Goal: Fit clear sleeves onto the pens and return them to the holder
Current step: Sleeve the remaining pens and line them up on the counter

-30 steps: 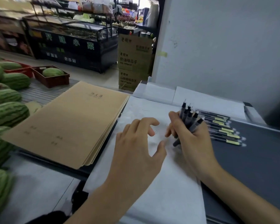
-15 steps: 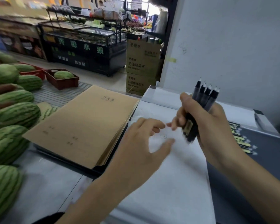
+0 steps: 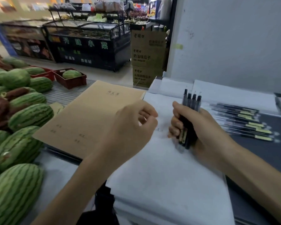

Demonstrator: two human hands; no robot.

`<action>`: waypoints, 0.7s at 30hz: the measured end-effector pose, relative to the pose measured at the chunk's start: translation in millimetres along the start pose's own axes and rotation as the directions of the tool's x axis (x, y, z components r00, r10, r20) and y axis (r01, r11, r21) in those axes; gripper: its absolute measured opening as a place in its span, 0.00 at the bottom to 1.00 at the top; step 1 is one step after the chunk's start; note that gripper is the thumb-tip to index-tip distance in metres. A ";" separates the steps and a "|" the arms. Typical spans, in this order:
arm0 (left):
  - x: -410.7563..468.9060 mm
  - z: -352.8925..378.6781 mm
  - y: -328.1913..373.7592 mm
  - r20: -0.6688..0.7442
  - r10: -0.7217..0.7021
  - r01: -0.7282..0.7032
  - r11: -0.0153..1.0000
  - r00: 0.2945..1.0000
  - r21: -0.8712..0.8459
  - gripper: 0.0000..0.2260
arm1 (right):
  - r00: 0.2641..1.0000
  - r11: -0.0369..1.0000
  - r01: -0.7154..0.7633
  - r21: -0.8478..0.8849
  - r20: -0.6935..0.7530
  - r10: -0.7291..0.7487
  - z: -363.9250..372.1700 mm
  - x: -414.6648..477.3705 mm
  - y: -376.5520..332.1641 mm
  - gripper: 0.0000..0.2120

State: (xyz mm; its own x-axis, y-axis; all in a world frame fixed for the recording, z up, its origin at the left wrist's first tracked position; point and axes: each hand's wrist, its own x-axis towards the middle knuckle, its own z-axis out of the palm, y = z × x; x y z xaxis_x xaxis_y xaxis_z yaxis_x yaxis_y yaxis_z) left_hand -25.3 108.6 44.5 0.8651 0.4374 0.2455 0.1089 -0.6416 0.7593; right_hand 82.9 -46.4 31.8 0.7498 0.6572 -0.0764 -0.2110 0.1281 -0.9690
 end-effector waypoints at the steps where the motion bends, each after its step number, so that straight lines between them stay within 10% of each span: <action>1: -5.4 5.0 5.1 0.081 -0.028 0.035 0.995 0.996 -0.090 0.12 | 1.000 1.000 0.014 -0.019 0.005 -0.014 0.5 0.1 -0.4 0.16; 21: -9.2 24.1 15.4 0.461 0.103 0.191 0.816 0.881 -0.546 0.11 | 0.943 0.976 0.150 -0.156 0.320 -0.094 20.3 -17.0 -15.9 0.11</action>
State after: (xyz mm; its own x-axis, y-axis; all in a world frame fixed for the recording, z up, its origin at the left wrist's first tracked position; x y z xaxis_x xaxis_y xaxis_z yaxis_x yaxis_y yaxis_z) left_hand -19.8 79.5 39.5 0.9994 0.0287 0.0167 -0.0139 -0.0957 0.9953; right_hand 60.7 -44.5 53.3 0.5263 0.8451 0.0938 0.0044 0.1076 -0.9942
